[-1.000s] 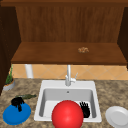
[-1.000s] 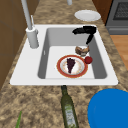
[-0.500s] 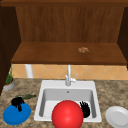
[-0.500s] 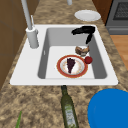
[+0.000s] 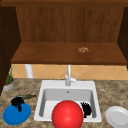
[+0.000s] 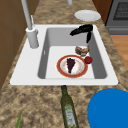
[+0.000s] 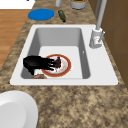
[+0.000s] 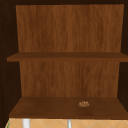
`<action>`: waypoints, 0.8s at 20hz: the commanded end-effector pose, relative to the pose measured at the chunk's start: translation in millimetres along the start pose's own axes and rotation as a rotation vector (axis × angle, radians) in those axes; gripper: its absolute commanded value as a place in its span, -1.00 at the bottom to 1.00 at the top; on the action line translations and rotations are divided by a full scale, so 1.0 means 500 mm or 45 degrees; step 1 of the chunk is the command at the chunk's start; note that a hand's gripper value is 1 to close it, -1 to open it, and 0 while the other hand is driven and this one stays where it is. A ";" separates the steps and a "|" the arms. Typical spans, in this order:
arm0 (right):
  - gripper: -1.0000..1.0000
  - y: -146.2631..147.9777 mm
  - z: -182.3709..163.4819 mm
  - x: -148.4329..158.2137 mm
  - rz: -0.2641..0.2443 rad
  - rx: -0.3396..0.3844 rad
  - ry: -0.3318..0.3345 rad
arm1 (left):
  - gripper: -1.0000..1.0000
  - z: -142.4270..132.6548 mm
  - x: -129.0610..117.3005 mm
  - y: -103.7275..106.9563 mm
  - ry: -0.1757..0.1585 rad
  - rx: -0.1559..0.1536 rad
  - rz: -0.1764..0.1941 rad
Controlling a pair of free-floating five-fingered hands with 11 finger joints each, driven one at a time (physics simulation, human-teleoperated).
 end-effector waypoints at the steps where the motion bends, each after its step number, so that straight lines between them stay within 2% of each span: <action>1: -1.00 -0.018 -0.011 -0.012 -0.092 0.106 0.012 | 0.00 0.000 0.000 0.000 0.000 0.000 0.000; 2: -1.00 -0.016 -0.011 -0.014 -0.091 0.149 0.013 | 0.00 0.000 0.000 0.000 0.000 0.000 0.000; 3: -1.00 -0.011 -0.014 -0.012 -0.062 0.201 0.007 | 0.00 0.000 0.000 0.000 0.000 0.000 0.000; 5: -1.00 -0.024 -0.025 -0.014 -0.080 0.239 -0.002 | 0.00 0.000 0.000 0.000 0.000 0.000 0.000; 7: -1.00 -0.017 -0.022 -0.020 -0.078 0.327 0.008 | 0.00 0.000 0.000 0.000 0.000 0.000 0.000; 10: -1.00 -0.018 -0.020 -0.029 -0.056 0.405 0.013 | 0.00 0.000 0.000 0.000 0.000 0.000 0.000; 16: -1.00 -0.013 -0.025 -0.043 -0.068 0.568 0.012 | 0.00 0.000 0.000 0.000 0.000 0.000 0.000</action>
